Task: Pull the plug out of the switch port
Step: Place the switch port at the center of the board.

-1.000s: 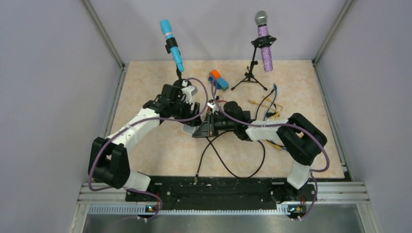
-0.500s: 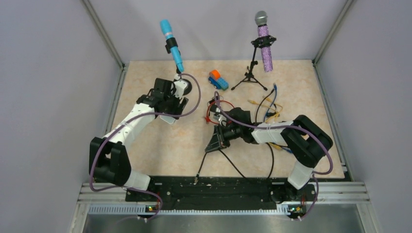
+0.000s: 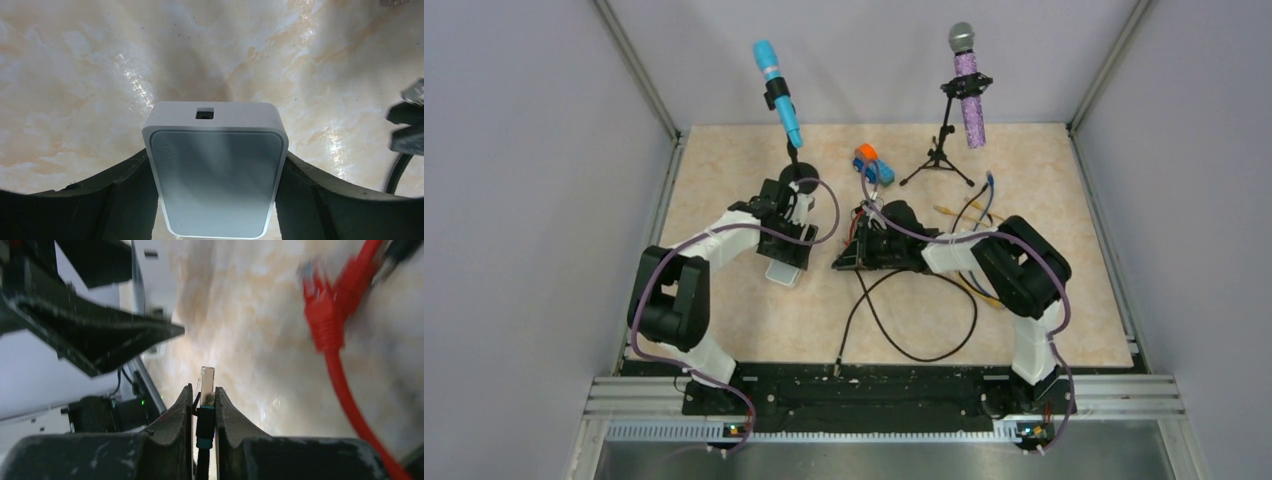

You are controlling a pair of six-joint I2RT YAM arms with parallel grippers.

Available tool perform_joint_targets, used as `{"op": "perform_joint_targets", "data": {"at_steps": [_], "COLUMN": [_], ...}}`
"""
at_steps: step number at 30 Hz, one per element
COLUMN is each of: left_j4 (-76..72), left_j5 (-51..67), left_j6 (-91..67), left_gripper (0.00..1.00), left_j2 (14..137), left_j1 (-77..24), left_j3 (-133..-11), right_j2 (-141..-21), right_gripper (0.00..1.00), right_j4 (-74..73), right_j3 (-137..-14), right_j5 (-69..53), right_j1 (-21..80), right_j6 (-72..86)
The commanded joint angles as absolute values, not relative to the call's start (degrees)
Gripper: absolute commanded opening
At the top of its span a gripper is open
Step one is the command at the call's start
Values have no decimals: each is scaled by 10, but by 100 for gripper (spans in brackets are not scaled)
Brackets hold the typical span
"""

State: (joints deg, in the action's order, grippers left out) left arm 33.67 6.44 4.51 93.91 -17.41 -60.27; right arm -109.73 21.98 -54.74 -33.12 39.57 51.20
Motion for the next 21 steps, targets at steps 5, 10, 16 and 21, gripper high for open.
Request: {"op": "perform_joint_targets", "data": {"at_steps": [5,10,16,21], "left_j4": [297,297,292,245], "left_j5": [61,72,68,40], "left_j6": [-22,-31,-52,-101], "left_gripper": [98,99,99,99], "left_j2": [916,889,840,769], "left_j1": [-173,-170,-164,-151], "left_j3": [-583,-586,-593,-573], "right_j2": [-1170,-1170,-1117,-1041], "right_gripper": [30,50,61,71], "right_j4": [212,162,78,8], "right_j3": [-664,-686,-703,-701], "right_j5": [-256,-243,-200,-130], "right_j1": [393,392,390,386], "right_j6": [501,470,392,322]}}
